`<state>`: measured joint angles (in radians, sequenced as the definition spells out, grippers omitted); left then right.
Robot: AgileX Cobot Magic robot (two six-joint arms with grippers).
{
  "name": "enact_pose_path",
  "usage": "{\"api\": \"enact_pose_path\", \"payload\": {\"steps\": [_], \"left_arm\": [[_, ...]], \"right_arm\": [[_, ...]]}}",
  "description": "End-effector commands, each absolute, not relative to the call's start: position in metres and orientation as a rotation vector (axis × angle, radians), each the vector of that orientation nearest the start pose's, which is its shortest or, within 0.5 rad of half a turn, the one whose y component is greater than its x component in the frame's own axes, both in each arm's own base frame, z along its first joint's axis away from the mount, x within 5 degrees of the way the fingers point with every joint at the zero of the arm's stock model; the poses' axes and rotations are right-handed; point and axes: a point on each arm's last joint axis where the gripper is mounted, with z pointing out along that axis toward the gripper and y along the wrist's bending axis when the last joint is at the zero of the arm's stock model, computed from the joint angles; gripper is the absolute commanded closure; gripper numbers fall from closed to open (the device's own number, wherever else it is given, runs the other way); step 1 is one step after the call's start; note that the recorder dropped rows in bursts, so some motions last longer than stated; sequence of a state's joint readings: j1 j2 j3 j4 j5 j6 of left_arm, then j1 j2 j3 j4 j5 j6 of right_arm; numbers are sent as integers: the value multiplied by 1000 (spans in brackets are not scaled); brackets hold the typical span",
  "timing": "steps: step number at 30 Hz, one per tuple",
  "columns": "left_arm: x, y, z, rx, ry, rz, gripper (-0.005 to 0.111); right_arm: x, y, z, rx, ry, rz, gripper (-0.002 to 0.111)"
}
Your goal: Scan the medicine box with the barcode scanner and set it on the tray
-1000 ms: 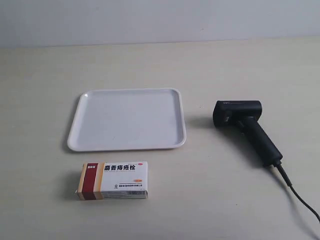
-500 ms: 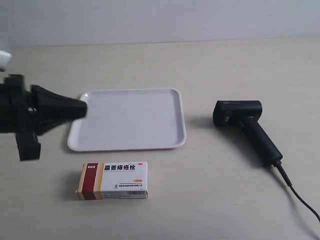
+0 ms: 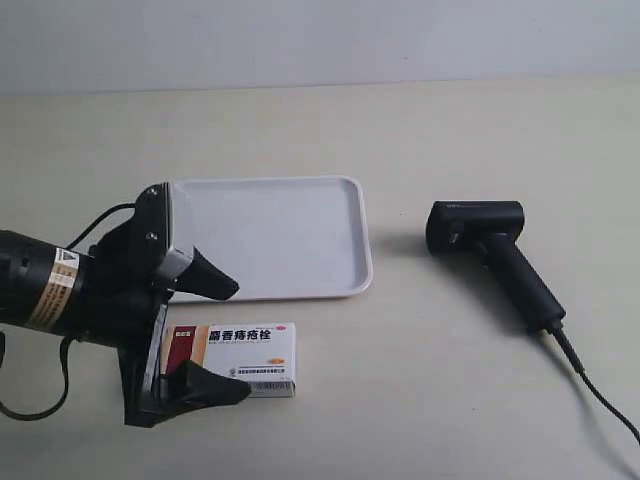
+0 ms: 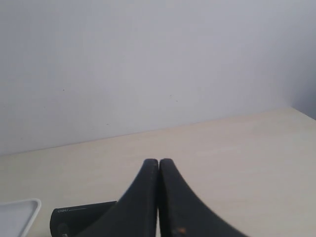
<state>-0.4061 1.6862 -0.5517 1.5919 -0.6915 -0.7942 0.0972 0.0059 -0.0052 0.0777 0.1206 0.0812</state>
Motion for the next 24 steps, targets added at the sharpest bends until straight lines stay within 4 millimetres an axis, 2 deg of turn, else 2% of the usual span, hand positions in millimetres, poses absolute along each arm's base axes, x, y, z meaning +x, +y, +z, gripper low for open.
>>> {"api": "enact_pose_path", "payload": {"steps": [1,7,10,12,14,16,19,20,24], "left_arm": [[208,-153,119,1642,1828,-704,2],[208,-153,99,1722,1805,-702,2],[208,-153,95,1747,1791,-690,6],[210,-152,95,1743,1800,-668,19],[213,-152,95,1731,1810,-654,37],[214,-152,95,1729,1817,-637,59],[216,-153,96,1733,1803,-626,97],[218,-153,99,1734,1789,-618,106],[228,-157,122,1685,1747,-582,107]], "right_arm": [[56,6,203,40,1598,197,108],[56,6,203,40,1598,197,108],[56,6,203,40,1598,197,108],[56,6,203,40,1598,197,108],[56,6,203,40,1596,197,108],[56,6,203,40,1596,197,108],[56,6,203,54,1593,213,108],[56,6,204,68,1593,230,108],[56,7,208,232,1543,408,108]]}}
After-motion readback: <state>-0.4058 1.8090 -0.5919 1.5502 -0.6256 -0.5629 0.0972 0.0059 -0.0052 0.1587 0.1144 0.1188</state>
